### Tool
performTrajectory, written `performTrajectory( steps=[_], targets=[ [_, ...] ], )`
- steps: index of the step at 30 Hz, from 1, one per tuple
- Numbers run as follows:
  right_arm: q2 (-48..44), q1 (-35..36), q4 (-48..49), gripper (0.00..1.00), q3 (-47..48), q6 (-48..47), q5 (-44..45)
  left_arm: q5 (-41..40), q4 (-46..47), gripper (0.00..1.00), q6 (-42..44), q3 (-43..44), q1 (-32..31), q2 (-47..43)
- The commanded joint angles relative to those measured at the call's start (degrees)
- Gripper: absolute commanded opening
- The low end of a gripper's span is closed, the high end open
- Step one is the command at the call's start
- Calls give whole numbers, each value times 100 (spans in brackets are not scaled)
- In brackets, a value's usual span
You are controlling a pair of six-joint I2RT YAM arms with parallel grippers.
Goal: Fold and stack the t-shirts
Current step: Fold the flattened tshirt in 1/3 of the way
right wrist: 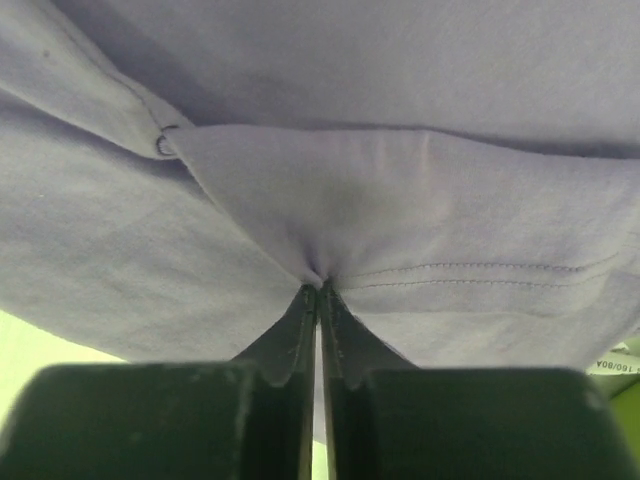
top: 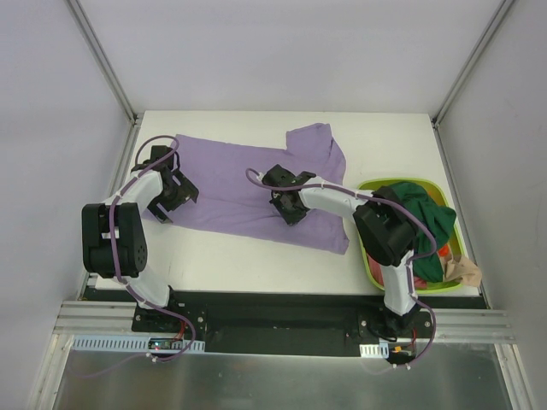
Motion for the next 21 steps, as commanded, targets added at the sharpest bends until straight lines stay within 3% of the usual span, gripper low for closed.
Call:
performTrajectory(
  steps=[1, 9, 21],
  targets=[
    [17, 2, -18, 0, 186, 10, 162, -87, -37, 99, 131, 25, 9, 40],
    [-72, 10, -88, 0, 449, -816, 452, -122, -29, 99, 175, 25, 0, -4],
    [604, -147, -193, 0, 1670, -1959, 1252, -122, -37, 99, 272, 42, 9, 40]
  ],
)
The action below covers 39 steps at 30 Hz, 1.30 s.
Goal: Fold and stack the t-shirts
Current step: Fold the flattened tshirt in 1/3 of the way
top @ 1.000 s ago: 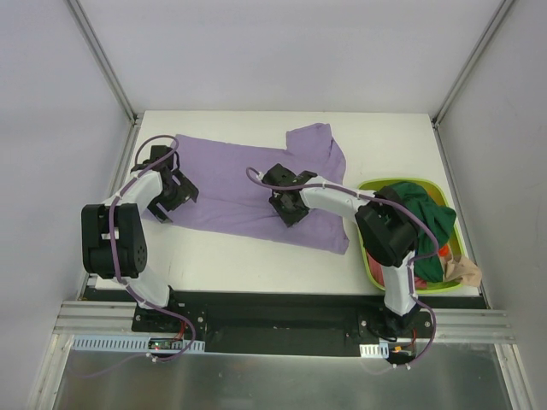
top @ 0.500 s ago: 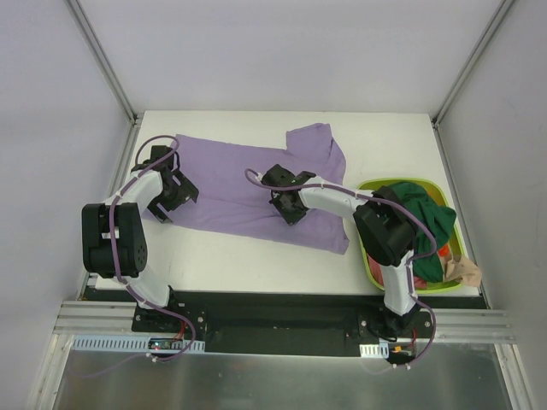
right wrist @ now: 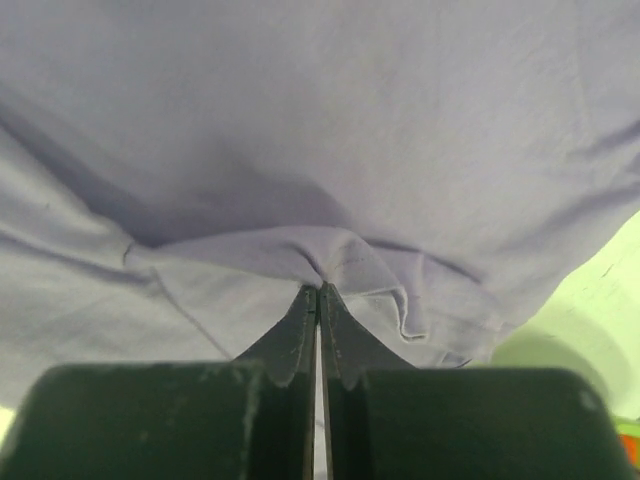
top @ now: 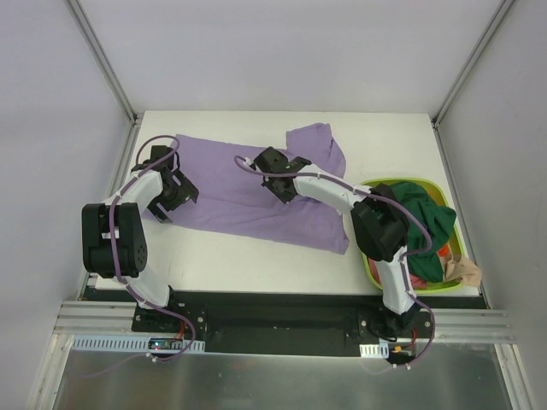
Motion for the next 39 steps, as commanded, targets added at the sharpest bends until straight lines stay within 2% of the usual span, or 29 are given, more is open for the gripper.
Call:
performTrajectory(
  steps=[1, 9, 10, 12, 14, 17, 18, 20, 21, 23, 28, 33, 39],
  targets=[
    [340, -159, -112, 0, 593, -656, 352, -120, -51, 99, 160, 34, 0, 40],
    [894, -379, -323, 0, 1525, -1052, 27, -112, -86, 99, 204, 16, 0, 13],
    [982, -379, -315, 3, 1613, -1053, 27, -94, -103, 99, 213, 16, 9, 5],
    [1079, -379, -315, 16, 1763, -1026, 35, -85, -103, 99, 204, 25, 9, -13],
    [1088, -387, -315, 21, 1912, -982, -26, -103, -112, 99, 213, 33, 0, -48],
    [983, -405, -201, 38, 2167, -921, -184, -199, -147, 99, 196, -80, 0, -188],
    [930, -414, -157, 47, 2229, -912, -184, -260, -165, 99, 204, -107, 0, -232],
    [781, -414, -148, 76, 2334, -816, -123, -305, -209, 99, 196, -116, 0, -320],
    [659, -414, -147, 86, 2274, -693, -79, -296, -235, 99, 169, -99, 0, -382],
    [256, -414, -156, 96, 1951, -404, -88, -235, -244, 99, 134, -46, 0, -478],
    [-1054, -414, -69, 96, 239, 782, -421, 20, -262, 99, 195, 323, 0, -690],
    [-1935, -414, 625, 96, -1451, 1565, -1317, 293, -227, 99, 292, 876, 0, -445],
    [-1435, -414, 529, 96, -1533, 1813, -1468, 433, -218, 99, 407, 1536, 0, 645]
  ],
)
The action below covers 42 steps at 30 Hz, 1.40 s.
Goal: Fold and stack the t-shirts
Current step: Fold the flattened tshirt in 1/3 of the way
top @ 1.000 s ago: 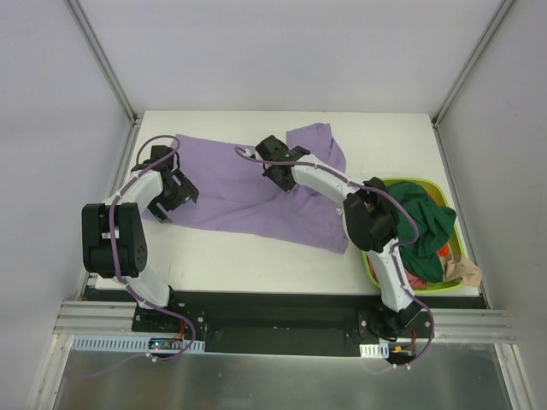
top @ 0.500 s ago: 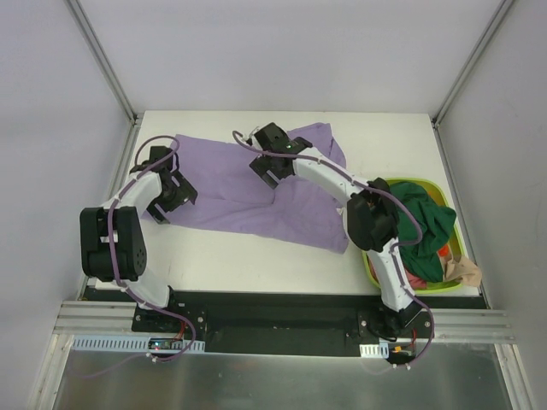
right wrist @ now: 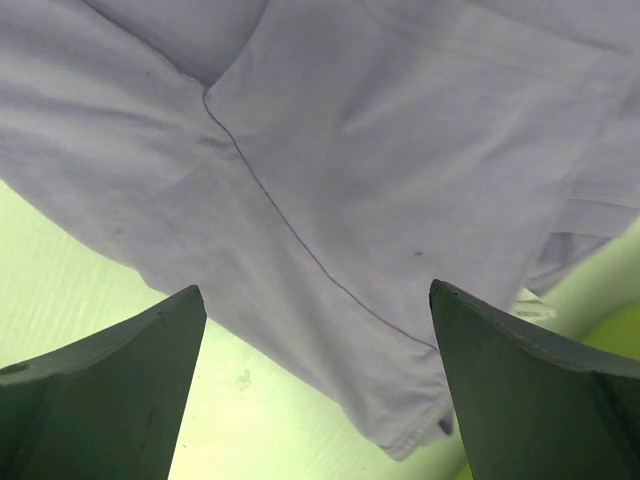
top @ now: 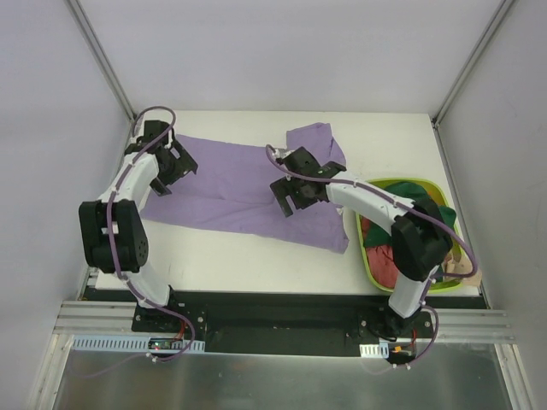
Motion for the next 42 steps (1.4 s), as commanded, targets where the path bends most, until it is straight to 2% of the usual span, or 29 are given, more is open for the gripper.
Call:
performTrajectory(
  steps=[1, 5, 9, 16, 24, 30, 35, 42],
  targets=[
    [438, -5, 160, 96, 57, 429, -307, 198, -51, 99, 125, 336, 9, 766],
    [798, -5, 168, 96, 118, 429, -403, 101, -86, 99, 230, 372, 96, 1135],
    [1063, 12, 177, 96, 22, 499, -536, 39, -87, 99, 195, -5, 220, 1189],
    [818, 205, 309, 96, -873, 561, -439, 22, -95, 99, 116, -848, 299, 987],
    [79, 610, 599, 96, -1876, 535, -228, -452, -209, 99, -314, -2456, 299, -250],
    [-114, 689, 687, 96, -2105, 350, -237, -638, -306, 99, -1096, -3678, 317, -1516],
    [-307, 856, 775, 96, -2333, 481, -298, -602, -350, 99, -1370, -4093, 316, -2159],
    [-448, 1199, 477, 96, -2527, 1184, 167, -708, -412, 99, -1264, -4023, 317, -2300]
  ],
)
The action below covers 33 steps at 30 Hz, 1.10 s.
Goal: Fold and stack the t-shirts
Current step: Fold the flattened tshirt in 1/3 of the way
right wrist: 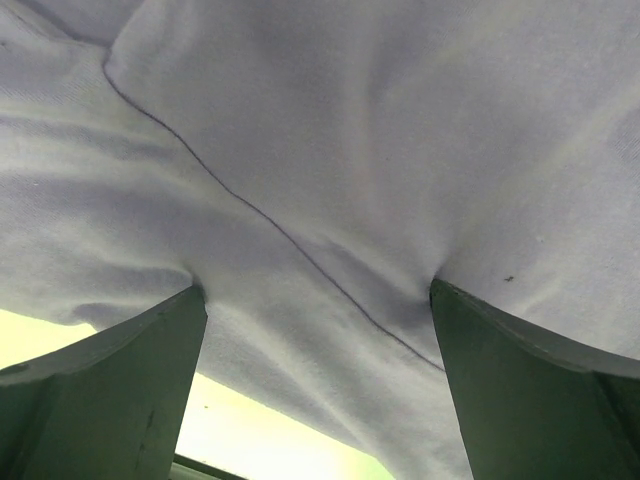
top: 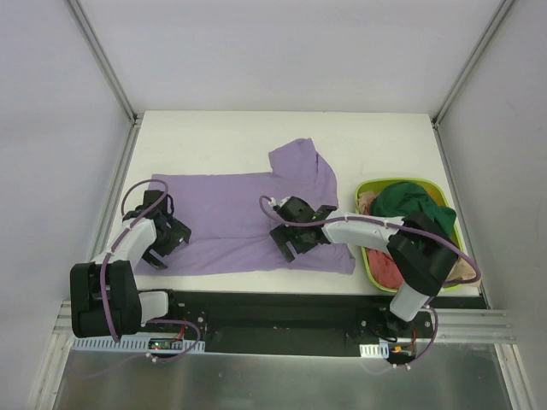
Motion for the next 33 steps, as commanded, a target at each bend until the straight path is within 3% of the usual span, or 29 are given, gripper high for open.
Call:
performTrajectory(
  steps=[1, 11, 27, 33],
  targets=[
    [-136, 233, -573, 96, -295, 605, 299, -175, -383, 99, -169, -152, 26, -19],
    [-505, 409, -819, 96, -551, 1037, 606, -658, -559, 99, -187, 216, 35, 253],
    [-558, 681, -1065, 96, -322, 1520, 149, -755, -585, 99, -116, 727, 26, 667],
    [-803, 655, -1644, 96, 467, 1257, 1106, -922, -875, 99, -494, 770, 35, 219]
  ],
)
